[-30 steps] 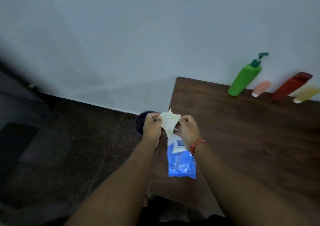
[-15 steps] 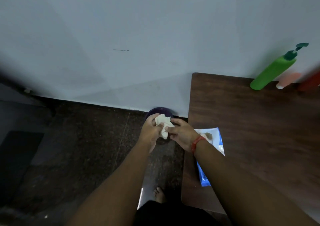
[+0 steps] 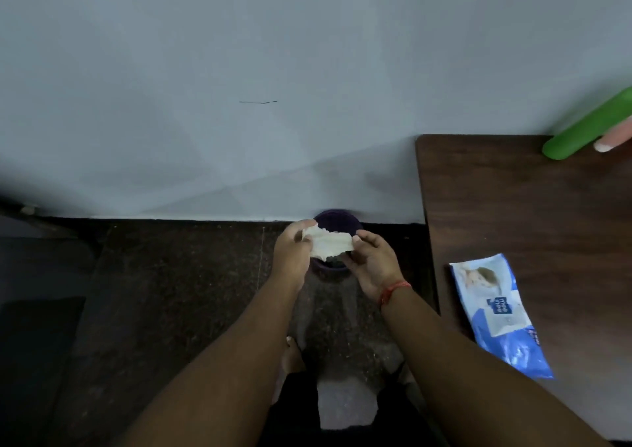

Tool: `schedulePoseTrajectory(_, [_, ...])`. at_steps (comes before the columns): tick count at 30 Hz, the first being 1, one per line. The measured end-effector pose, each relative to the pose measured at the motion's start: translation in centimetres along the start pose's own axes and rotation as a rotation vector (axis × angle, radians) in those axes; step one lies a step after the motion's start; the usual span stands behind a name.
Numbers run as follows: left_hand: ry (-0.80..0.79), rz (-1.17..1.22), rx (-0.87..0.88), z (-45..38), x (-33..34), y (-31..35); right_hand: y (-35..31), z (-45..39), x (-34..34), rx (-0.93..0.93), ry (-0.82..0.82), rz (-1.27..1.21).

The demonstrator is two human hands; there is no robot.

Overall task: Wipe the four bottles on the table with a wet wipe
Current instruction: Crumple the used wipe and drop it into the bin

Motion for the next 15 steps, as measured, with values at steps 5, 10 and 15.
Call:
schedulePoseTrajectory(5, [-0.205, 0.062, -0.086, -3.6, -3.6, 0.9, 1.8, -1.7, 3.5, 0.017, -0.003, -0.121])
schedulePoseTrajectory(10, [-0.496, 0.089, -0.192, -5.8, -2.3, -0.4, 3.6, -4.0, 4.2, 0.292, -0.159, 0.001])
schedulePoseTrajectory(15, [-0.388, -0.057, -0.252, -8.3, -1.5, -2.2, 3.4, -8.8, 0.2, 0.122, 0.023, 0.177])
Point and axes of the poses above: each hand's wrist, its own z-axis away from the middle knuckle, its own x-axis out of the palm, y = z × x, the point moved 6 cm from there along -z, towards the middle knuckle, and after that the axes turned 10 degrees about -y, right-handed, at the moved point
